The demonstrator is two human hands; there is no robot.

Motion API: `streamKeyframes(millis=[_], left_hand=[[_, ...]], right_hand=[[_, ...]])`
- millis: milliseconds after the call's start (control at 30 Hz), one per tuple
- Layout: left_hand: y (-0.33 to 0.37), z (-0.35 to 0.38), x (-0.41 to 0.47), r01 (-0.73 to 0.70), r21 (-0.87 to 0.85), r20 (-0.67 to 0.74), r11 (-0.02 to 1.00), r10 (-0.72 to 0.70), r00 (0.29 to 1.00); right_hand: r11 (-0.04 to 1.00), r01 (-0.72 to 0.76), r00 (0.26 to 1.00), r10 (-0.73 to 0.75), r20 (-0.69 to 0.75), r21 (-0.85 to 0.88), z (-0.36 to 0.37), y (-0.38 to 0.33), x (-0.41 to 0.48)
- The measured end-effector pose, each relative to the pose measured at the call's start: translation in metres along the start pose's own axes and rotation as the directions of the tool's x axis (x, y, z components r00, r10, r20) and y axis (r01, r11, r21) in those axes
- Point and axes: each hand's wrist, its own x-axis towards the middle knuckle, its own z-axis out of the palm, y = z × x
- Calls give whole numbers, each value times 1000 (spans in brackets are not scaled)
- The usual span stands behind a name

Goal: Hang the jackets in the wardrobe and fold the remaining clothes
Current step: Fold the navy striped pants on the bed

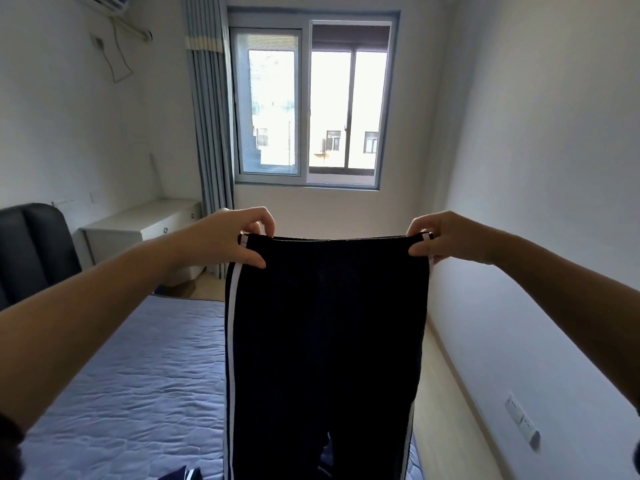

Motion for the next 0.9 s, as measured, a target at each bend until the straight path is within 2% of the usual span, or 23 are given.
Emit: streamKeyframes(millis=[67,133,200,267,333,400,467,567,633,700,733,800,900], left_hand=[[0,0,0,12,75,36,997,-15,999],[1,0,1,23,114,41,993,-28,999],[4,-3,6,10,190,41,982,-18,999],[7,-7,12,17,264,16,964,-22,1000],[8,-12,18,92,227,-84,970,-75,994],[5,-16,21,206,-3,-170,978,-204,964],[3,-14,24,302,-282,-160,911,-355,921],[-4,-1,32,464,-376,-191,802,-558,808],[-1,19,42,563,-405,-222,720,-675,703],[8,50,46,666,-381,-283,642,-766,577],[13,68,45,682,-398,-312,614,-789,529],[21,100,40,635,-483,-309,602,-796,520],[33,130,30,526,-568,-261,632,-745,614]], right_hand=[[997,-23,998,27,55,-71,-1,-2,-2],[985,-15,998,24,50,-172,0,-5,-3],[944,23,999,-34,-28,-328,-2,-7,-1],[925,58,985,-113,-128,-375,-4,-6,3],[974,54,971,-102,-214,-219,-6,-4,7],[1000,-10,984,14,-180,22,-8,-3,11],[969,-89,992,106,-67,229,-7,-3,13],[880,-168,980,197,-20,445,2,2,19],[819,-195,931,328,-162,540,28,7,30],[795,-219,808,472,-352,565,65,12,43],[800,-209,760,495,-421,562,87,14,47],[835,-150,744,448,-495,530,124,16,48],[831,-24,790,356,-499,555,158,13,35]])
